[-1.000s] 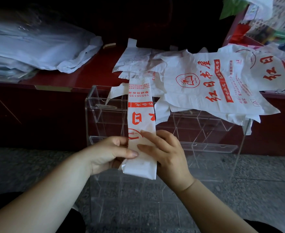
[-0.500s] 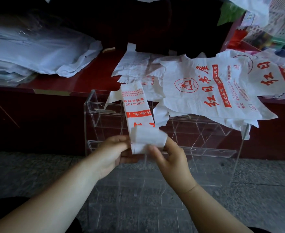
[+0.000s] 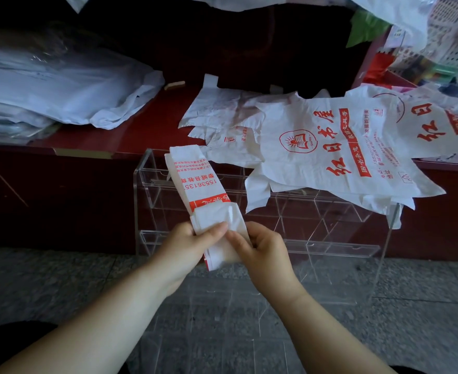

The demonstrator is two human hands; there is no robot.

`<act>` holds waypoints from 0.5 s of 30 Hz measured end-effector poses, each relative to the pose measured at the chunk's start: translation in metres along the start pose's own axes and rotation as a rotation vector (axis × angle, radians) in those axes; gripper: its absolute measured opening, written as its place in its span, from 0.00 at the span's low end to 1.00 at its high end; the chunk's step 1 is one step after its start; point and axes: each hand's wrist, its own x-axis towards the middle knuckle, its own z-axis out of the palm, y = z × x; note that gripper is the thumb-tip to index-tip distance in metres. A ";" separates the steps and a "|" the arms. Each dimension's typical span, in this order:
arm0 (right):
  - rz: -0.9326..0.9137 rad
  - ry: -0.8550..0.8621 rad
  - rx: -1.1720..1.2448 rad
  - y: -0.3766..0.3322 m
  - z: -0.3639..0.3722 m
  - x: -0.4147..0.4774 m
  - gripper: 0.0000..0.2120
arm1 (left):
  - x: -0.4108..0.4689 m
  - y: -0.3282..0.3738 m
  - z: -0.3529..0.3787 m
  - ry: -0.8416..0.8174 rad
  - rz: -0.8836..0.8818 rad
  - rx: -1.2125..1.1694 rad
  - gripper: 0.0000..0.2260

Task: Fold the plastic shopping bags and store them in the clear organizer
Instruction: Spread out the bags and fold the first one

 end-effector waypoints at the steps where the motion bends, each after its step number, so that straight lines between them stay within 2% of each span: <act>1: 0.003 0.019 0.004 -0.001 0.001 0.000 0.10 | 0.000 0.000 0.001 0.022 0.006 0.001 0.05; 3: 0.012 0.052 0.027 -0.001 0.001 0.000 0.06 | 0.002 -0.001 0.000 0.069 0.019 0.000 0.06; 8: -0.016 0.034 0.068 0.002 -0.007 0.001 0.12 | 0.006 0.005 -0.007 0.107 -0.028 -0.067 0.05; 10: -0.103 0.079 0.081 0.004 -0.009 0.000 0.11 | 0.007 0.008 -0.011 0.095 -0.064 -0.070 0.04; 12: -0.254 0.113 -0.029 0.006 -0.014 0.000 0.09 | 0.007 0.011 -0.016 0.046 -0.110 -0.069 0.04; 15: -0.471 0.031 -0.358 0.009 -0.023 0.001 0.23 | 0.004 0.017 -0.022 -0.086 -0.167 -0.072 0.06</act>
